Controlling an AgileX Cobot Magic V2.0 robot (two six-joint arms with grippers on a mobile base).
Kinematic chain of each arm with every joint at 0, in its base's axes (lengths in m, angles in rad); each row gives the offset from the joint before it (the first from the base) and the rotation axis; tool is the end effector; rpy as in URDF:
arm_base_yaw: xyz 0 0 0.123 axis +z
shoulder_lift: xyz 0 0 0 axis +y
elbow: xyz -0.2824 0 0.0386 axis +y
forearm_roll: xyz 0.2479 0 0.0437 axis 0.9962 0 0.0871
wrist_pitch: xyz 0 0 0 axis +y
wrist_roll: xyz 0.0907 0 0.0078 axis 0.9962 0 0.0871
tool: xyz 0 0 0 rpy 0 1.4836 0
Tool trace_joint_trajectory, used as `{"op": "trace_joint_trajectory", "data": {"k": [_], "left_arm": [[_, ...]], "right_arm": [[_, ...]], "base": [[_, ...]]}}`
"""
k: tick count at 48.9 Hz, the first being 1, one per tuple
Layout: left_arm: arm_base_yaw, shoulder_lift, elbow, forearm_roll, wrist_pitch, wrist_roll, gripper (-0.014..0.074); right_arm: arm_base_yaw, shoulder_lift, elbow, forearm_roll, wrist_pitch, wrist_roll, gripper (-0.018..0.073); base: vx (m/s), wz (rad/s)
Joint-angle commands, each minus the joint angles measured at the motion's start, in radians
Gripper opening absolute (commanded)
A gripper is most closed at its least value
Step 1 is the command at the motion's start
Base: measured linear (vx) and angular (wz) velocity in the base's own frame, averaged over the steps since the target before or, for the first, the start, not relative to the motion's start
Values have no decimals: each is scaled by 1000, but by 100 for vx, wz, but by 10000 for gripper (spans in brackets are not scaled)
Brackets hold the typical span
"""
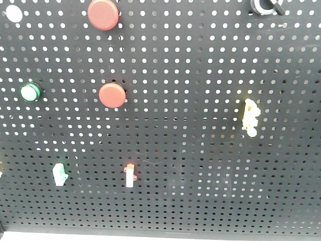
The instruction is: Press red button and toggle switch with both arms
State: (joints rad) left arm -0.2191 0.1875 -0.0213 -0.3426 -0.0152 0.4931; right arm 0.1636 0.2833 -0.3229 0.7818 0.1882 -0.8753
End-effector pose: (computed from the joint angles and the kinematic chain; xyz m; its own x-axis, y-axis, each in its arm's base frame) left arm 0.0707 -0.0153 0.2096 -0.0305 0.1604 -0.9866 0.2194 0.9640 0.1500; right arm 0.0729 0.0243 0.2917 0.0224 -0.0990 -0.9948 -0.2907 0.9514 -0.1012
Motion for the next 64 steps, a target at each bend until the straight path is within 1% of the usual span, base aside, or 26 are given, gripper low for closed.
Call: {"op": "trace_joint_trajectory", "data": {"k": [1,4,6,10,12,56,59,61,62,64], "left_arm": [[61,-75,55,15,-150,-122,2],[87,-127,88,49,-133,-182,2],[100,-156,83,88,-50,-202,2],[117,-210,83,139,10,-226,2],[118,-220,83,140,26,-224,2],[118,-214,83,138,26,-224,2],[118,-214,83,138,26,-224,2],[118,-214,83,138,26,-224,2],[118,-214,83,138,26,-224,2],[118,-214,83,138,26,-224,2]], "right_arm": [[-7,8,-30,8,-54,-9,-3],[-7,8,-30,8,-54,-9,-3],[-7,8,-30,8,-54,-9,-3],[-7,8,-30,8,-54,-9,-3],[-7,8,-30,8,-54,-9,-3],[-7,8,-30,3,-61,-17,-3],[-7,8,-30,-58,-77,-14,-3],[-7,8,-30,-101,-69,28,-3],[-7,8,-30,-135,-61,72,-3],[-8,8,-30,-231,-45,192,-3]], "base": [[0,0],[0,0],[0,0],[0,0],[0,0],[0,0],[0,0],[0,0],[0,0],[0,0]]}}
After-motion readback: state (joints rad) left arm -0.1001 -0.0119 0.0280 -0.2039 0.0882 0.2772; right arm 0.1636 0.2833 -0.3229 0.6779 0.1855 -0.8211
